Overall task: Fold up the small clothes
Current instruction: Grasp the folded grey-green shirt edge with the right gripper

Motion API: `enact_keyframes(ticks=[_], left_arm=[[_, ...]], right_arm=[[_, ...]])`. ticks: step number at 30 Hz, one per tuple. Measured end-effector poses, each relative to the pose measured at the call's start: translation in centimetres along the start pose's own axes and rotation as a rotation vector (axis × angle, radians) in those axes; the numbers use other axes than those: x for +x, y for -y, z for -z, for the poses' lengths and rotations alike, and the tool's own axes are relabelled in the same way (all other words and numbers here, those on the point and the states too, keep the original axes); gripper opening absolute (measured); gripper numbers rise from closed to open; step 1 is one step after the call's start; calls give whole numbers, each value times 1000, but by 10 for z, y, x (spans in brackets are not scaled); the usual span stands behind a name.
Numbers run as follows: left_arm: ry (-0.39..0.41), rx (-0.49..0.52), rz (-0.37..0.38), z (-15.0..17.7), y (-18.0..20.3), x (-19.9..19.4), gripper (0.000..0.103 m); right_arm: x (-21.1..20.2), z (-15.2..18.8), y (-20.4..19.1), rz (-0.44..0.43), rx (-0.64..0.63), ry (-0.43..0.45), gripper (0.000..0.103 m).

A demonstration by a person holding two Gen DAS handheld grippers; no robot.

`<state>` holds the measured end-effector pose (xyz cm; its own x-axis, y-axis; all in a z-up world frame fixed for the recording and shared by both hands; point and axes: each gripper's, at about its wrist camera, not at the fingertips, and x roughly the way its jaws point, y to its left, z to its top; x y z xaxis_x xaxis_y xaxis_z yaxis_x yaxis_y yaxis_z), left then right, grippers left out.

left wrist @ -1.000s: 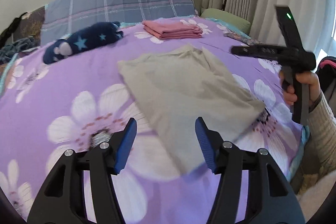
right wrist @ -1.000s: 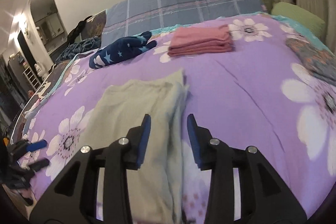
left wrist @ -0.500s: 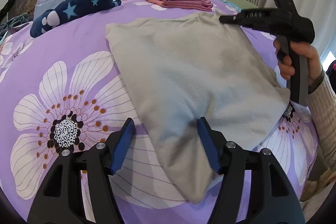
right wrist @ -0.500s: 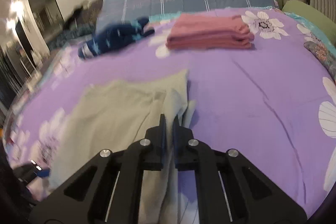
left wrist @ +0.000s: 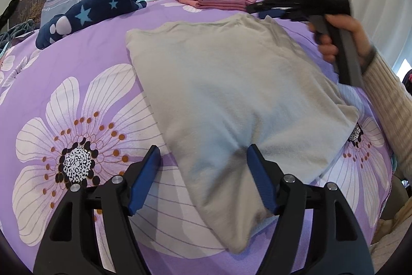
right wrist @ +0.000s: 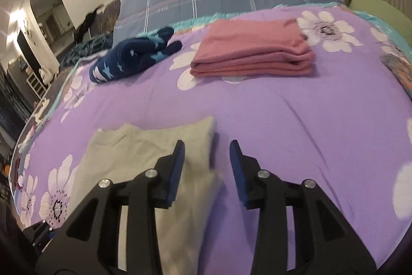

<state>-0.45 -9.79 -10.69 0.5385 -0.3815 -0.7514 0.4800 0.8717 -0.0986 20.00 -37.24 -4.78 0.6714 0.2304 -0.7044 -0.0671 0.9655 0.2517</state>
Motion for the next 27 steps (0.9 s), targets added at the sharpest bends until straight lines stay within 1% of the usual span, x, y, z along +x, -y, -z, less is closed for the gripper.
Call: enact_keyframes(ticks=[1, 2, 3, 4, 6, 7, 8, 9, 10, 11, 12, 14, 15, 16, 17, 18, 19, 20, 22, 23, 25, 27], left_arm=[[1, -1, 0, 0, 0, 0, 71], [1, -2, 0, 0, 0, 0, 71], [1, -4, 3, 0, 0, 0, 71], [1, -6, 4, 0, 0, 0, 71], [2, -10, 10, 0, -2, 0, 71], [2, -14, 16, 0, -2, 0, 72], [0, -17, 20, 0, -3, 0, 72], [-1, -20, 25, 0, -5, 1, 72], [-4, -23, 30, 0, -6, 2, 73], [-5, -22, 31, -1, -6, 2, 74], [-4, -18, 28, -1, -5, 2, 74], [-3, -14, 22, -1, -5, 2, 74], [-3, -14, 20, -1, -5, 3, 74], [-3, -12, 16, -1, -5, 3, 74], [-3, -9, 11, -1, -5, 3, 74], [-2, -5, 5, -1, -4, 3, 74], [0, -3, -1, -1, -4, 2, 74], [1, -4, -2, 0, -3, 2, 74], [4, -10, -4, 1, -3, 2, 75], [5, -11, -5, 1, -2, 1, 75], [6, -11, -12, 2, -2, 0, 75], [9, -9, -22, 3, -1, -1, 75]], right_arm=[[13, -6, -3, 0, -7, -31, 28], [20, -9, -5, -1, -18, -48, 14], [28, -11, -9, -4, -39, -66, 2], [34, -15, -14, -3, -81, -64, 2], [30, -19, -25, -29, -157, -11, 2], [23, -21, -27, -52, -168, 28, 2], [21, -22, -26, -65, -164, 50, 2], [21, -21, -23, -72, -155, 64, 2], [30, -20, -17, -36, -152, 43, 2], [41, -17, -13, 7, -153, 7, 3], [55, -10, -6, 48, -149, -46, 7], [53, -3, 1, 37, -125, -35, 10], [45, -3, 2, 43, -103, -21, 23], [37, -3, 2, 77, -87, -3, 38], [26, -3, 1, 110, -82, 21, 39], [15, -2, -1, 123, -88, 42, 39], [-2, 2, -7, 115, -102, 62, 38], [-12, 4, -9, 104, -112, 76, 38], [-43, 22, -27, 50, -159, 119, 38], [-50, 29, -33, 32, -174, 124, 38], [-61, 55, -48, -17, -208, 112, 38], [-62, 78, -55, -35, -226, 88, 38]])
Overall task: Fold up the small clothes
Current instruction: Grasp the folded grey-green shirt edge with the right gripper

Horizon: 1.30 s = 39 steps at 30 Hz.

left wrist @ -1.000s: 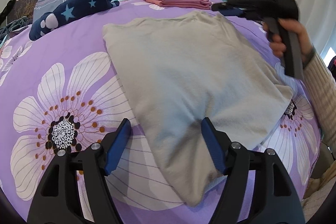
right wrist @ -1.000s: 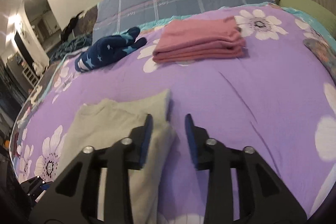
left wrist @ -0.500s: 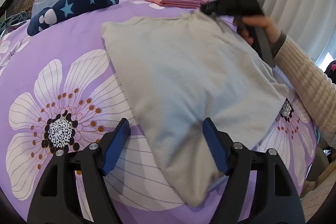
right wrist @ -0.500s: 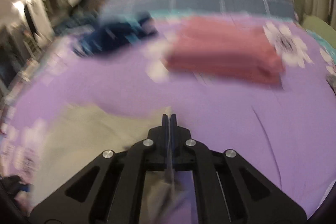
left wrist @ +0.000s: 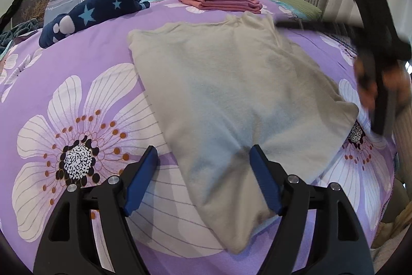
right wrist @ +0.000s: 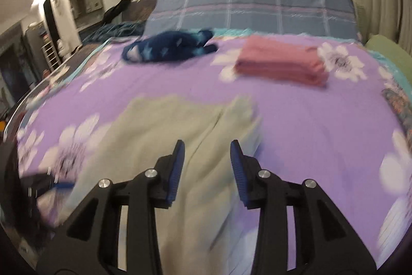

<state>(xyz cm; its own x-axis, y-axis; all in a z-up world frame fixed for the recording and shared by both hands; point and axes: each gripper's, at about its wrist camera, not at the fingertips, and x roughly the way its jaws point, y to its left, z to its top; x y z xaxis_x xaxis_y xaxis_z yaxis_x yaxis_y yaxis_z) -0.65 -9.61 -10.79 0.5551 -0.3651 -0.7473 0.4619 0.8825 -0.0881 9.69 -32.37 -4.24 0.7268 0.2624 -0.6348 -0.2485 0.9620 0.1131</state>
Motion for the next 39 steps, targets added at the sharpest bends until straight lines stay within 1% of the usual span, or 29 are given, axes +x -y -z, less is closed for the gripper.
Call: enact_keyframes(ticks=[1, 2, 3, 4, 5, 6, 7, 8, 9, 13, 16, 20, 21, 23, 24, 25, 27, 30, 31, 33, 35, 36, 37, 38, 39], left_arm=[[2, -1, -2, 1, 0, 0, 76], [3, -4, -1, 1, 0, -1, 76], [4, -6, 0, 2, 0, -2, 76], [5, -7, -1, 2, 0, -2, 76], [6, -7, -4, 3, 0, -2, 76], [6, -6, -8, 3, 1, -3, 76], [6, -4, -13, 3, 1, -3, 76], [8, -3, -16, 4, 2, -4, 76], [9, -4, -18, 5, 3, -4, 76], [9, -8, -24, 5, 3, -5, 77], [10, 0, -40, 4, 5, -6, 78], [9, -3, -40, 4, 4, -6, 78], [9, -2, -41, 4, 4, -6, 78], [9, -2, -41, 4, 4, -6, 78], [9, -3, -40, 4, 4, -6, 78], [9, -3, -39, 4, 4, -6, 78], [13, -9, -37, 3, 3, -7, 78], [38, -46, -9, 2, -5, -15, 69], [41, -68, 10, 1, -11, -18, 65], [46, -90, 21, -3, -19, -22, 65], [63, -104, 23, -11, -27, -28, 65], [73, -111, 29, -15, -30, -30, 65], [83, -120, 43, -20, -33, -32, 65], [86, -125, 53, -25, -35, -31, 65], [79, -121, 55, -30, -36, -28, 65]], right_arm=[[4, 16, -4, 1, -14, -39, 39], [9, 31, -5, 20, -20, -79, 39], [11, 40, -3, 37, -18, -98, 39], [9, 49, 0, 33, 0, -93, 39], [3, 50, 3, 26, 32, -88, 39], [1, 50, 5, 36, 44, -91, 50], [-1, 50, 4, 78, 46, -105, 64], [-1, 53, 2, 114, 39, -119, 65], [0, 56, 3, 118, 36, -125, 65], [-9, 61, 3, 102, 67, -135, 64], [-10, 64, 6, 99, 79, -138, 64], [-10, 66, 9, 81, 103, -139, 64], [-11, 66, 9, 79, 105, -139, 63], [-14, 65, 6, 81, 96, -140, 54], [-17, 65, 2, 58, 83, -138, 37], [-19, 65, 0, 40, 73, -139, 25], [-22, 66, -5, 49, 57, -143, 19], [-24, 71, -2, 52, 66, -159, 19], [-25, 73, 1, 43, 76, -160, 20], [-27, 72, 2, 35, 84, -156, 23], [-32, 68, 6, 7, 104, -140, 35], [-35, 65, 9, -2, 114, -130, 44], [-38, 59, 14, -4, 129, -112, 46], [-39, 55, 18, -8, 143, -102, 47], [-39, 51, 22, -19, 159, -98, 48]])
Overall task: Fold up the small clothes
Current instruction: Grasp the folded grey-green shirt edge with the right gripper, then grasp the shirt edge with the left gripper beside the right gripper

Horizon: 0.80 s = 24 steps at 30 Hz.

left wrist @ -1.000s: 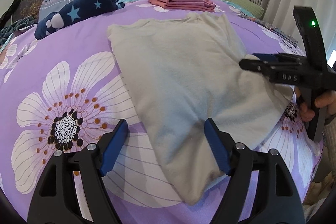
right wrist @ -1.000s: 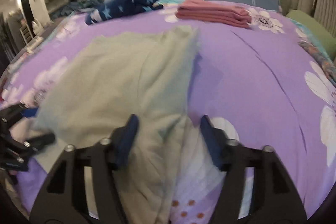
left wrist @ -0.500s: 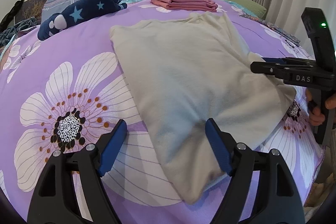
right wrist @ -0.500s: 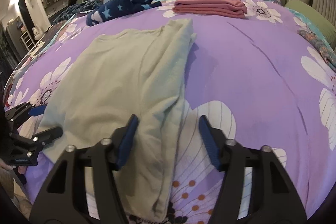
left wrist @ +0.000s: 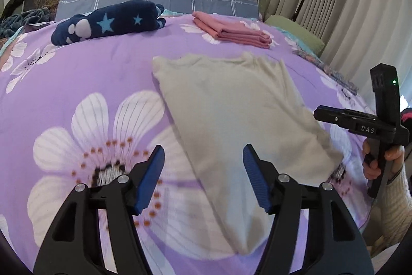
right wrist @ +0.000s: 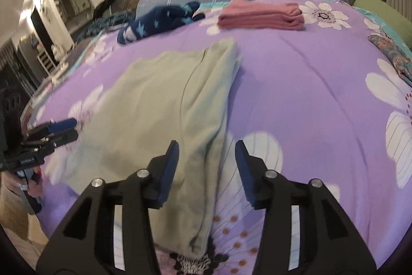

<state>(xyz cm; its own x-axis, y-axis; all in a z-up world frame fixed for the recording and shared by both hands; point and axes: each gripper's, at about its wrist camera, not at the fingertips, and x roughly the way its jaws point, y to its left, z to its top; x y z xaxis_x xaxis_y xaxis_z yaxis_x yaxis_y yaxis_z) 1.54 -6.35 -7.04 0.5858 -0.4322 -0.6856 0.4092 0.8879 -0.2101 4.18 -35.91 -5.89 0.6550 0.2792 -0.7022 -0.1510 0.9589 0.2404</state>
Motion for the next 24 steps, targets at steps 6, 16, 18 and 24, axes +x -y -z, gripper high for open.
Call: enact_keyframes(ticks=[6, 16, 18, 24], left_arm=[[-123, -30, 69, -7, -4, 47, 65], [-165, 7, 147, -16, 3, 73, 76], [-165, 14, 154, -17, 4, 75, 77], [-176, 12, 194, -25, 1, 86, 78]], right_arm=[[38, -17, 29, -142, 153, -124, 56], [49, -19, 52, -323, 227, -170, 63], [49, -19, 51, -329, 211, -174, 63], [59, -29, 51, -359, 193, -192, 63]])
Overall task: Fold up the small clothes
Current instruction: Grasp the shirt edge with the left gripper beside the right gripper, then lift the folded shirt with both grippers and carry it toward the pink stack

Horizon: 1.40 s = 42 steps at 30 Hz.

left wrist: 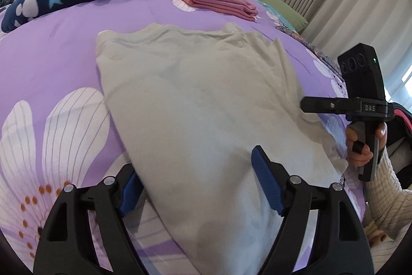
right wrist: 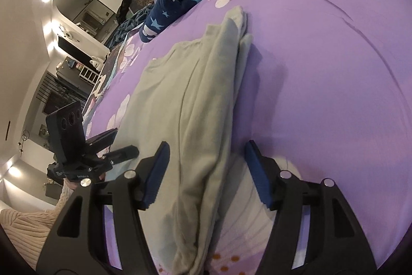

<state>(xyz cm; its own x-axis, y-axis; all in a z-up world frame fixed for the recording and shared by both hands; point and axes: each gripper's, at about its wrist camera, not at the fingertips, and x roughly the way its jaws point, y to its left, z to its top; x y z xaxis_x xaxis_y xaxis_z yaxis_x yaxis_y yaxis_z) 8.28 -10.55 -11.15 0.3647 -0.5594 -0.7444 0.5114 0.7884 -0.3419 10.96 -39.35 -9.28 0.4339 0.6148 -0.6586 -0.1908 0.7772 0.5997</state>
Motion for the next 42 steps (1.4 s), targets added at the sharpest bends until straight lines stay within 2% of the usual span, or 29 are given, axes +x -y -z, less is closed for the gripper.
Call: enact_keyframes(ticks=[4, 6, 11, 14, 17, 19, 22, 24, 28, 30, 31, 32, 34, 35, 37, 42], left_arm=[[-3, 12, 5, -8, -1, 5, 77], [-4, 7, 9, -13, -3, 7, 73], [8, -91, 50, -28, -23, 13, 48], [14, -100, 50, -26, -25, 10, 40], [15, -90, 37, -20, -23, 3, 39], [14, -88, 34, -16, -24, -1, 39], [5, -105, 33, -15, -27, 0, 43], [0, -109, 30, -20, -27, 5, 45], [5, -43, -9, -25, -16, 13, 50], [6, -50, 0, -27, -18, 15, 50], [7, -54, 0, -28, -19, 14, 49], [10, -57, -4, -28, -20, 14, 42], [24, -49, -19, -28, -16, 9, 30], [33, -41, -29, -29, -13, 5, 25], [60, -12, -54, -31, -4, -4, 22], [173, 89, -111, -35, 28, -41, 21]], right_arm=[[13, -18, -1, -16, -25, 12, 67], [17, -27, 0, -30, -29, 16, 67], [35, -45, -1, -52, -30, -4, 63], [40, -36, -22, 25, -124, -3, 63], [35, -27, -30, 51, -146, -31, 60], [28, -22, -26, 61, -129, -39, 52], [20, -18, -19, 50, -105, -48, 50], [26, -22, -16, 48, -84, -58, 50], [44, -37, -22, 54, -92, -37, 57], [54, -43, -26, 65, -106, -31, 58], [58, -44, -30, 78, -123, -29, 52], [60, -45, -33, 97, -138, -28, 45], [57, -44, -39, 127, -167, -19, 26], [53, -43, -40, 114, -160, -9, 23], [40, -42, -47, 96, -151, 30, 21], [5, -32, -91, 175, -285, 156, 20]])
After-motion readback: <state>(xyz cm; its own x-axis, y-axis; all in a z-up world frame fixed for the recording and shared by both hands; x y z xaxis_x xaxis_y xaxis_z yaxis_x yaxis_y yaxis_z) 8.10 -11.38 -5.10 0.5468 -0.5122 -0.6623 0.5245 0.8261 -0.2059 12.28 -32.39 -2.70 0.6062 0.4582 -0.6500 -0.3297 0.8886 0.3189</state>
